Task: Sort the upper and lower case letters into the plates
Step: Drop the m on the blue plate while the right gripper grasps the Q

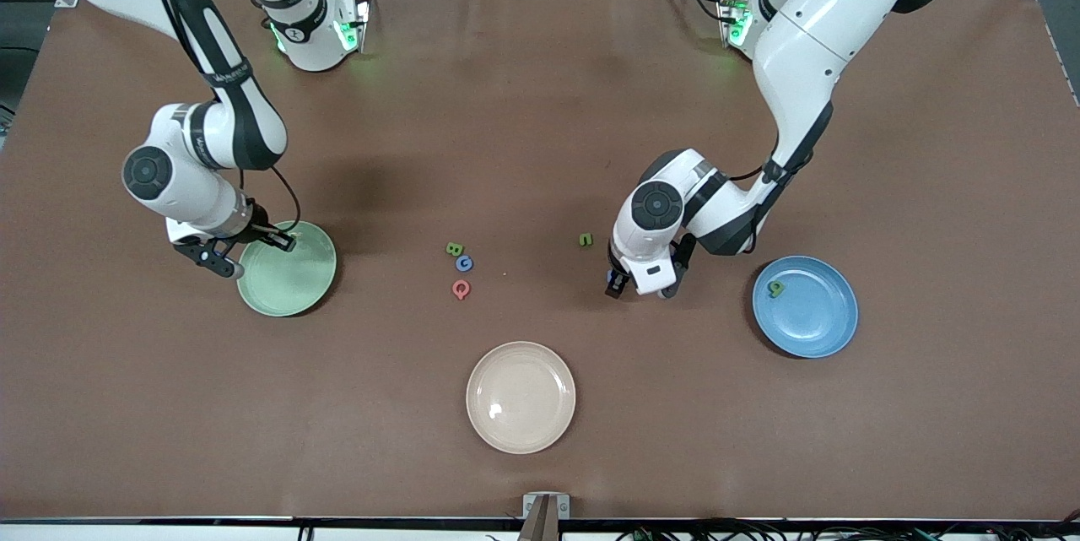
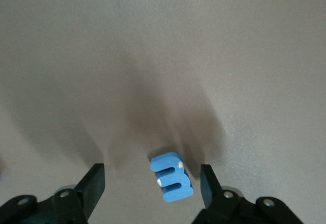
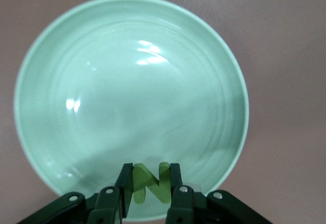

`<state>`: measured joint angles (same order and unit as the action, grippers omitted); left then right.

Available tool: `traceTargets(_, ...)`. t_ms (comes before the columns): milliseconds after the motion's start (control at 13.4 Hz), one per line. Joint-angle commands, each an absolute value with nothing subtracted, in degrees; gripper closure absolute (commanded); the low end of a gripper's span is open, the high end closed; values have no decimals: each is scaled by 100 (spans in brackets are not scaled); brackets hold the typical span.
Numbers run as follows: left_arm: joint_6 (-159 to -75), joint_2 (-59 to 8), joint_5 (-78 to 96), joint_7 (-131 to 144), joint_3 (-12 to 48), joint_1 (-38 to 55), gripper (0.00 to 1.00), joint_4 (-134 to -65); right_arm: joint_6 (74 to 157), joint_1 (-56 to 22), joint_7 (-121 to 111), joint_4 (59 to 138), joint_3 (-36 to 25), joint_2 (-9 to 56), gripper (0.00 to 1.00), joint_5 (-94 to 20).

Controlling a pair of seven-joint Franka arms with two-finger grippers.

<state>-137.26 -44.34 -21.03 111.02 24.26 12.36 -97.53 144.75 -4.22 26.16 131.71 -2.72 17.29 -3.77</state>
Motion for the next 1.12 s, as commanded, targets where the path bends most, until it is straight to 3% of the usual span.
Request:
traceTargets(0,-13808,-4526,-2118,11197,2382,1292,27,-9642,14660,-413,2619,13228,-237,1846,93,-422)
traceTargets(149,-13799,-4526,-2136,11118,2382,1283,54,-9650,14660,-413,2637,13219,-237,1898,49,-431)
traceTargets(223,-13799,-4518,-2136,11092,2382,1283,66,-9650,14660,-413,2672,13210,-237,1898,13,-431)
traceTargets(298,-13799,-4526,-2144,11074,2373,1275,77,-9650,14608,-422,2681,13193,-229,1890,0,-431)
traceTargets(372,-13799,-4518,-2171,11022,2373,1257,90,-9650,14581,-457,2698,13166,-229,1872,0,-431)
traceTargets(521,-13781,-4413,-2171,10820,2373,1222,99,-9642,14380,-536,2916,13009,-202,1793,0,-431)
traceTargets(893,-12958,-4070,-2084,10241,2373,1029,100,-9133,13711,-1764,5042,11955,-193,1889,0,-431)
traceTargets(1041,-12885,-3912,-2074,9916,2582,477,100,-9184,13711,-2151,5491,11446,-185,2301,0,-439)
